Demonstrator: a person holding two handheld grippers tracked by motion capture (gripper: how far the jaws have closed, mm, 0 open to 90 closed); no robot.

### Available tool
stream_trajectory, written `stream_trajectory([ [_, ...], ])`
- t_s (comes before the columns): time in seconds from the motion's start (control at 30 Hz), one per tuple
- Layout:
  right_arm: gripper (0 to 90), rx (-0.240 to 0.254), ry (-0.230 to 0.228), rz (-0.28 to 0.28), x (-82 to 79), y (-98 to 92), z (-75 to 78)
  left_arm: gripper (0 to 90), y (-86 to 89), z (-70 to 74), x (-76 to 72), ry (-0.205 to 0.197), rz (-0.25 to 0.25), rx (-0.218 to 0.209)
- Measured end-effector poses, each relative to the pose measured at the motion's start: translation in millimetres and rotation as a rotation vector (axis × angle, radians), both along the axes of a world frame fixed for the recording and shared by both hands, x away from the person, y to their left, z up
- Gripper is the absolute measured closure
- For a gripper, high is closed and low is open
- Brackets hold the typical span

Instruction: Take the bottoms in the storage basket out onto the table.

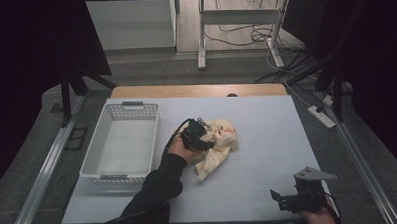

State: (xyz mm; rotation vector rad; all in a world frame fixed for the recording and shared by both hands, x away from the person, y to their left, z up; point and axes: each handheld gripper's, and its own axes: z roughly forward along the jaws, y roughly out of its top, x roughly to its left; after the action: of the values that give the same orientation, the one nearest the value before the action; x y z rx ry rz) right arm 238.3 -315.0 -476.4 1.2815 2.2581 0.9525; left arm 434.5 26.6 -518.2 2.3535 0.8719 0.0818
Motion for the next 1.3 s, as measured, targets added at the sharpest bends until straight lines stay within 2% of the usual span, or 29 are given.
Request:
stream_trajectory([
  [0.17,0.0,-0.002,0.0,0.002,-0.1,0.0,0.1,38.0,1.4,3.0,0.5,-0.002,0.015,-0.026],
  [0.3,0.0,-0.002,0.0,0.002,-0.1,0.1,0.1,27.5,1.7,5.2,0.2,-0.008,0.029,-0.018],
  [0.4,0.0,-0.004,-0.001,0.003,-0.1,0.2,0.0,19.9,3.3,6.0,0.2,-0.001,0.029,-0.034],
  [0.6,0.0,-0.004,-0.001,0.0,-0.1,0.2,0.1,10.6,6.8,6.9,0.9,0.012,0.04,-0.043],
  [0.73,0.0,-0.003,0.0,0.0,0.0,0.2,0.1,4.0,9.0,8.4,1.6,0.02,0.044,-0.071],
  [0.93,0.0,-0.003,0.0,0.001,-0.1,0.2,0.1,0.0,10.4,9.9,1.2,0.01,0.035,-0.082],
  [1.3,0.0,-0.003,0.0,0.001,0.0,0.2,0.1,0.0,9.7,15.7,-0.3,-0.035,0.048,-0.097],
])
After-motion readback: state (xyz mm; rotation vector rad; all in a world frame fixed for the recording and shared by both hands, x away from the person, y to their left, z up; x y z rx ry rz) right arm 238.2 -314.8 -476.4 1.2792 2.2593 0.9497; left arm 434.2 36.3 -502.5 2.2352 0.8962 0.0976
